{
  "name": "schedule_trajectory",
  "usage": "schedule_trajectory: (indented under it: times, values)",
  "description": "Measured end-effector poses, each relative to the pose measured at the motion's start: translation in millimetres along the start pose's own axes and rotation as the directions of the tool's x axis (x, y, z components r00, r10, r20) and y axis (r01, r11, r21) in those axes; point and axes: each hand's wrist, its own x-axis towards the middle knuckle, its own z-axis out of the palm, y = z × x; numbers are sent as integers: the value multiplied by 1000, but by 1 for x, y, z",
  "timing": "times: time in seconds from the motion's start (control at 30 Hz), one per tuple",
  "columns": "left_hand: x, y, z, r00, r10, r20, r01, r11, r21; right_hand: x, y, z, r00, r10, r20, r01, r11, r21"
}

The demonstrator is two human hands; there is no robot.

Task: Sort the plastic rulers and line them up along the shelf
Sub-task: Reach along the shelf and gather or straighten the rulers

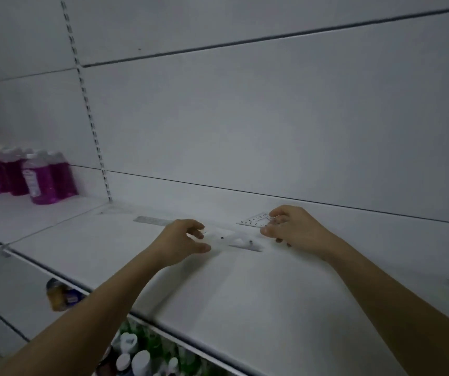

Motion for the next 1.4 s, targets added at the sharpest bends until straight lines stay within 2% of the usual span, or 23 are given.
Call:
schedule_trajectory:
  times: [0.13,0.37,0.53,0.7,0.8,0.87,0.93,1.03,1.23,1.4]
  values:
    - [34,6,19,995,79,58,-86,988,128,0,9,-6,997,58,-52,-58,998,1]
    - [77,9,42,960,139,244,-183,968,169,-1,7,-6,981,129,-145,-136,990,-38]
    - [91,5,42,926,197,323,-265,947,182,2,0,5,970,145,-194,-159,985,-61]
    - [81,-3,31,916,322,242,-371,907,200,6,-4,26,965,155,-212,-174,982,-75]
    - [55,-14,19,874,441,205,-482,842,242,8,-5,40,961,164,-225,-184,980,-73]
    - [37,-26,12,828,501,251,-552,806,215,11,-6,50,957,160,-243,-192,975,-115]
    - [19,-39,8,764,537,358,-618,768,167,17,-8,59,958,149,-245,-197,963,-185]
    - [4,-58,12,680,589,436,-691,713,115,26,-10,70,970,148,-195,-204,928,-310]
    - [6,-66,18,670,634,386,-713,694,98,39,-10,86,973,200,-118,-233,824,-516]
    - [8,-67,16,670,632,390,-714,692,105,39,-17,94,959,241,-146,-281,789,-547]
